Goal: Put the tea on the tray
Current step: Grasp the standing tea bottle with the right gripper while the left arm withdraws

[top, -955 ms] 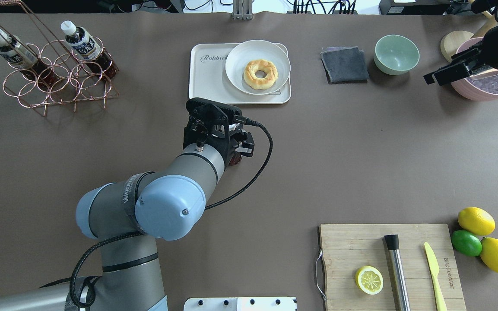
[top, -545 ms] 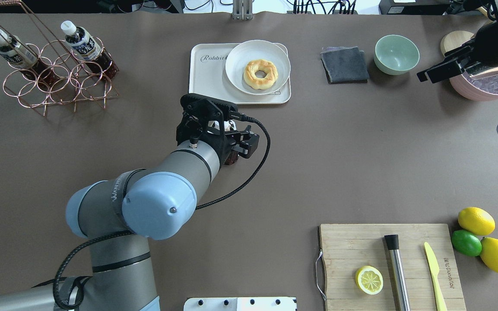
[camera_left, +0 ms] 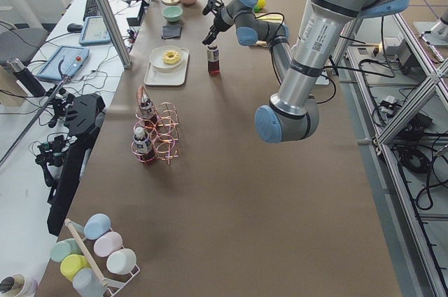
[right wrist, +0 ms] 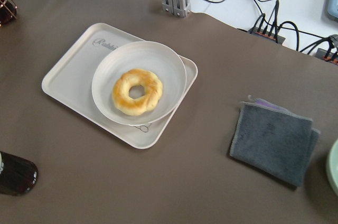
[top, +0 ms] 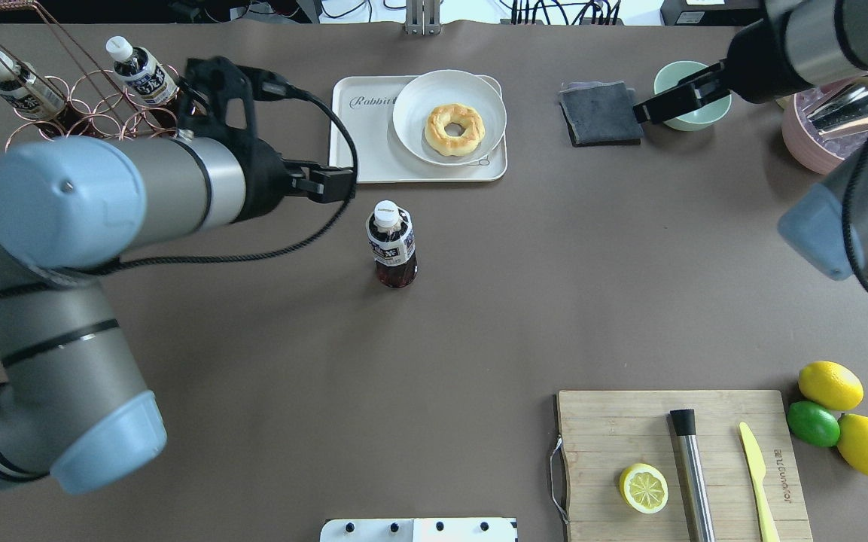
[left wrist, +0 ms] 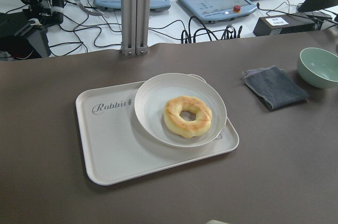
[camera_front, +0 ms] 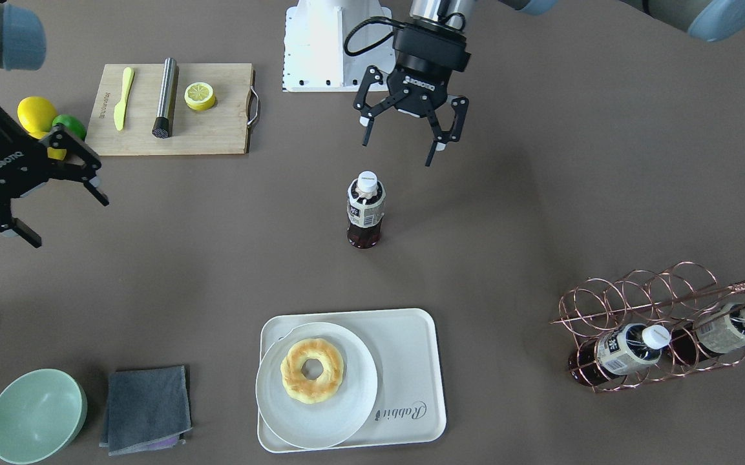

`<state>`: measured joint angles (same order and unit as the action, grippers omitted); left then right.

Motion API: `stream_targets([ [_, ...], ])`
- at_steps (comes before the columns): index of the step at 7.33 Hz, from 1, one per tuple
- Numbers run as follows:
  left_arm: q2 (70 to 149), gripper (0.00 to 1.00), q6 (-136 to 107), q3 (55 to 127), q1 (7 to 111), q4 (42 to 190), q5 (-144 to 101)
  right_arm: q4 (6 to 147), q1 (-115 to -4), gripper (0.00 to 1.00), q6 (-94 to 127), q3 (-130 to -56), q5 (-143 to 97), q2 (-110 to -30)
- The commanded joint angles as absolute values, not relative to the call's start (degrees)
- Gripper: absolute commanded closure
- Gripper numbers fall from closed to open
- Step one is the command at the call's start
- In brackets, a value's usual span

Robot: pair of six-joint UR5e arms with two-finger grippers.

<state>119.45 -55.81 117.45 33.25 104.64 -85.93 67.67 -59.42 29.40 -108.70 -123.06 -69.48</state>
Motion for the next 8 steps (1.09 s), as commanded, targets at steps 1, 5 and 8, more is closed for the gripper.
stream_targets([
  [1,110.26,0.00,-50.74,118.39,50.04,104.50,-108.05,67.68,-47.95,0.00,41.71,-109.25,-110.35,-61.29],
  [5,92.23,0.00,-23.09,116.90,65.36,104.94,-117.84,69.42,-29.75,0.00,45.88,-108.99,-86.81,-53.19],
  [8,85.01,0.00,-14.59,112.08,70.92,112.11,-122.59,69.96,-23.31,0.00,45.88,-105.93,-76.49,-51.69],
])
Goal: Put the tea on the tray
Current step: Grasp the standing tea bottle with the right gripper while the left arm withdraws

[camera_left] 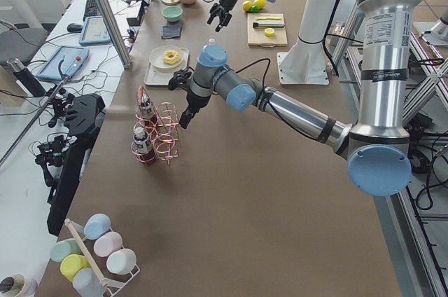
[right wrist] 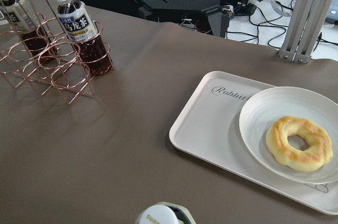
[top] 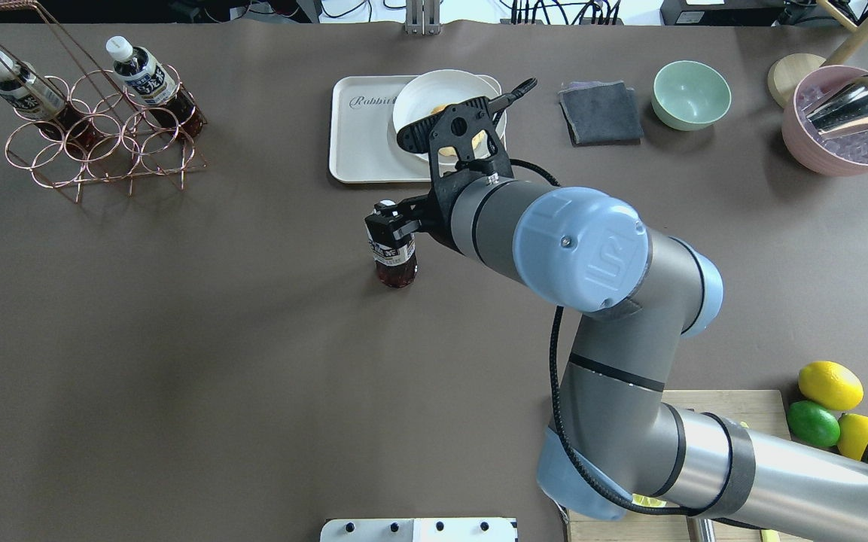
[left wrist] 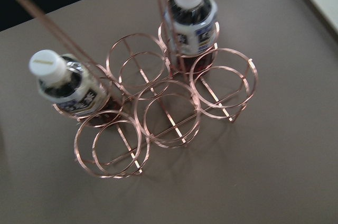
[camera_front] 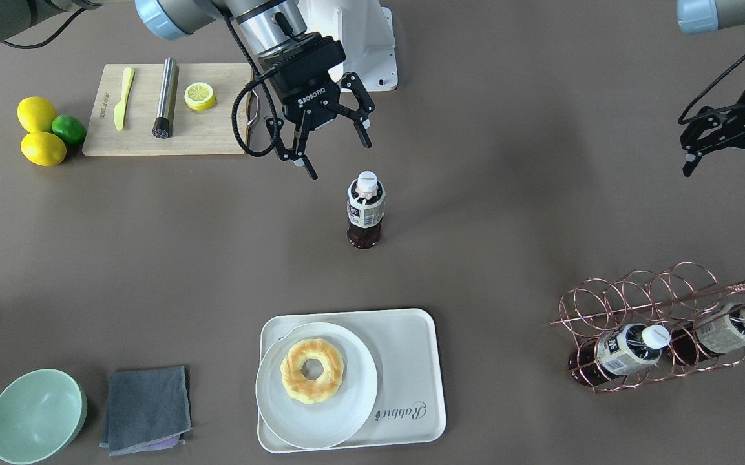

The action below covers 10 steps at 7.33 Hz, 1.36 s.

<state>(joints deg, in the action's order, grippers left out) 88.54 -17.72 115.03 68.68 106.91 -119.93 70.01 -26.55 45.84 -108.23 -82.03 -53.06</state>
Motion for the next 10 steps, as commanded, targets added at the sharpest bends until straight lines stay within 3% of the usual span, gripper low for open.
stream_targets([
  [1,84.21,0.00,-14.59,110.06,70.93,114.85,-122.96,69.87,-22.68,0.00,45.88,-104.95,-75.77,-50.98],
  [8,85.86,0.01,-15.47,93.80,80.41,114.00,-132.28,68.30,-21.45,0.05,49.04,-100.99,-68.12,-48.52],
  [10,85.78,0.01,-15.38,93.87,80.77,114.08,-132.36,59.64,-21.45,0.12,49.22,-94.43,-67.77,-48.60],
])
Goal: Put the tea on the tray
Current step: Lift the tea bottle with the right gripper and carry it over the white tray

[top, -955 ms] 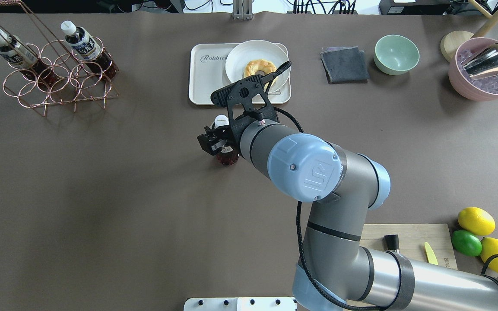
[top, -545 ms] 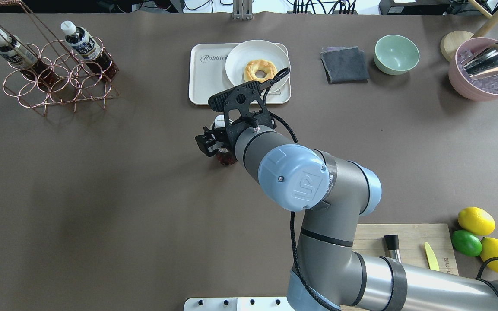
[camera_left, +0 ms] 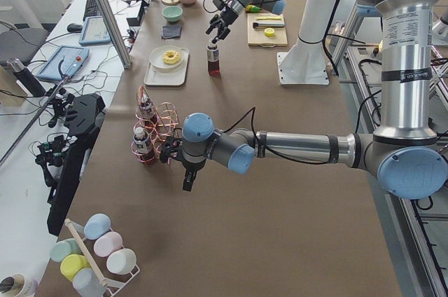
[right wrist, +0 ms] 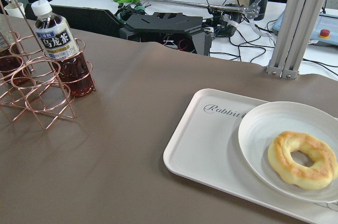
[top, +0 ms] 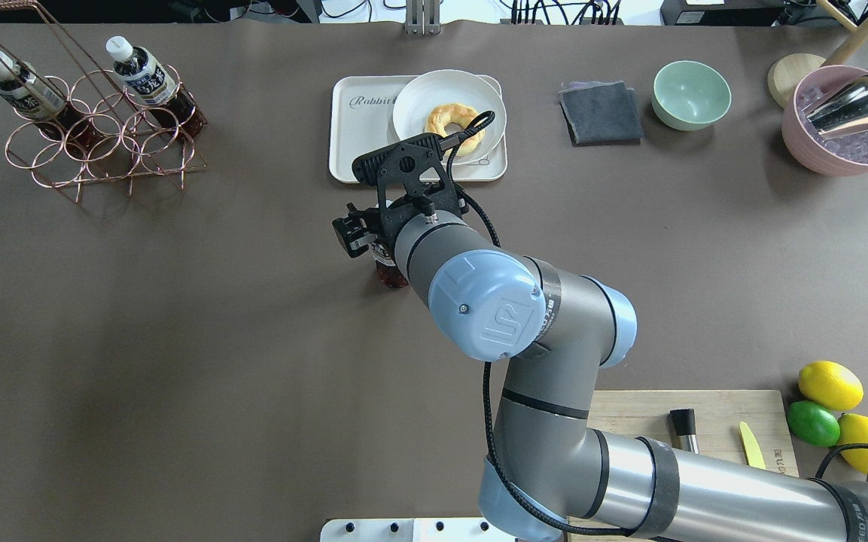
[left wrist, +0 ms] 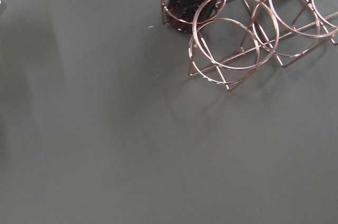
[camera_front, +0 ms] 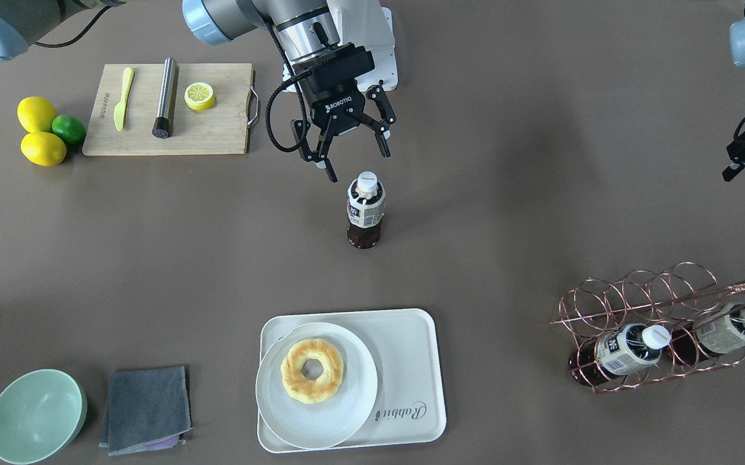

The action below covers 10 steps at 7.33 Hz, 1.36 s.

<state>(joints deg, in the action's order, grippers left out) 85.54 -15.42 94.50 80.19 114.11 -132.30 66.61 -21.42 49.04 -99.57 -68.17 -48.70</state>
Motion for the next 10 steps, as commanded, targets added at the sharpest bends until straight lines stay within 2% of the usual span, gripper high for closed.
stream_targets([
  [1,85.87,0.01,-15.38,93.87,80.77,114.08,-132.36,58.02,-21.45,0.15,49.22,-93.52,-67.76,-48.60],
  [3,86.04,0.01,-15.47,93.96,80.77,114.08,-132.36,57.57,-21.36,0.18,49.39,-94.13,-67.94,-48.95],
  [4,86.13,0.01,-15.38,93.96,80.77,114.08,-132.36,57.57,-21.27,0.26,49.48,-94.57,-68.03,-49.13],
  [5,86.22,0.01,-15.47,93.96,80.77,114.17,-132.36,57.57,-21.27,0.41,49.48,-94.66,-68.03,-49.22],
  [7,86.22,0.01,-15.38,94.04,80.77,114.26,-132.36,57.57,-21.09,0.77,49.92,-94.92,-67.94,-49.57],
  [8,86.22,0.01,-15.38,94.04,80.77,114.34,-132.36,57.66,-21.09,1.00,49.92,-95.44,-67.85,-49.48],
  [10,86.05,0.01,-15.38,94.04,80.77,114.70,-132.36,57.92,-22.49,1.00,50.01,-95.89,-68.03,-48.43],
])
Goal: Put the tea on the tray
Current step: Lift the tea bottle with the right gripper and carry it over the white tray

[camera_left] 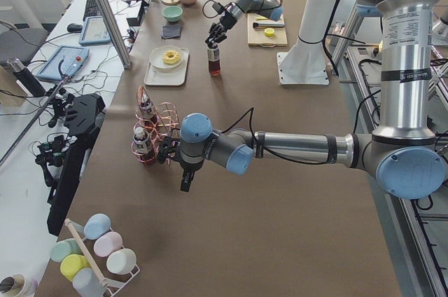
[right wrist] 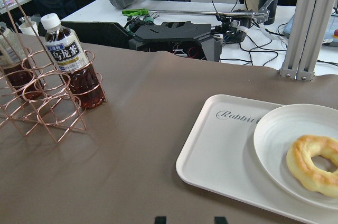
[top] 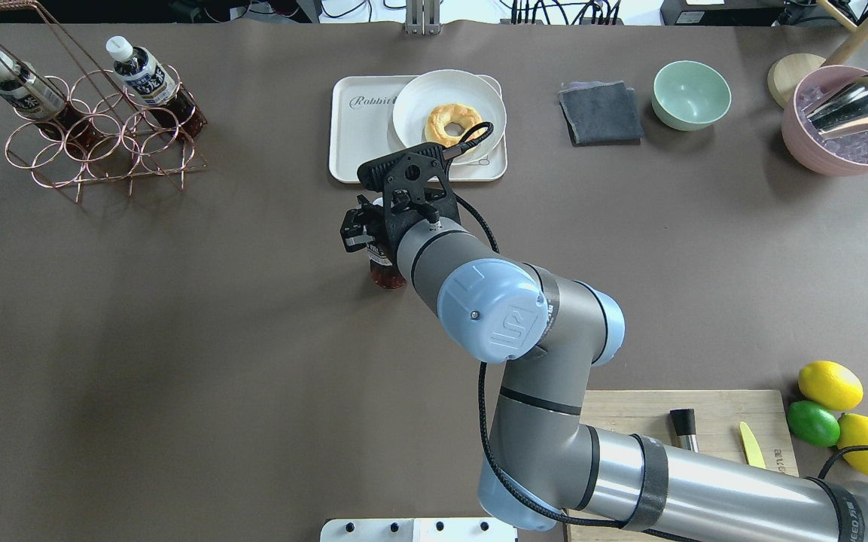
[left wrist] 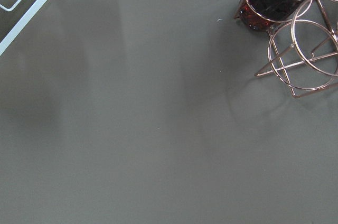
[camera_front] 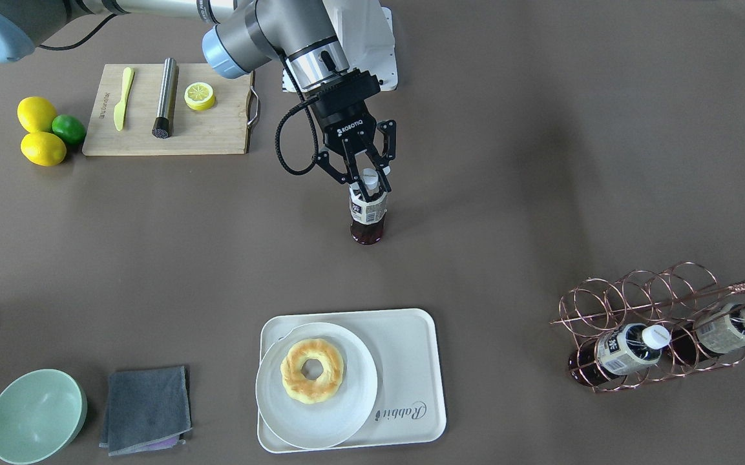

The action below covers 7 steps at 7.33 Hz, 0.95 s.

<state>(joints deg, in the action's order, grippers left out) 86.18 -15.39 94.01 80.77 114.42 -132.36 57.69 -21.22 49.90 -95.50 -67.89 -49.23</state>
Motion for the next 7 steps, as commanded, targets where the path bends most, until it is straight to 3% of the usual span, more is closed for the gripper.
stream_targets([
  [1,86.04,0.01,-15.29,94.04,80.77,114.70,-132.36,58.09,-24.24,1.00,50.01,-95.71,-68.29,-47.64],
  [4,86.13,0.01,-15.29,94.39,81.38,107.46,-136.03,58.18,-31.00,1.00,51.77,-91.70,-73.37,-44.14],
  [7,85.43,0.01,-14.68,94.75,83.76,103.27,-137.20,57.75,-34.18,1.00,52.82,-78.53,-75.32,-34.40],
])
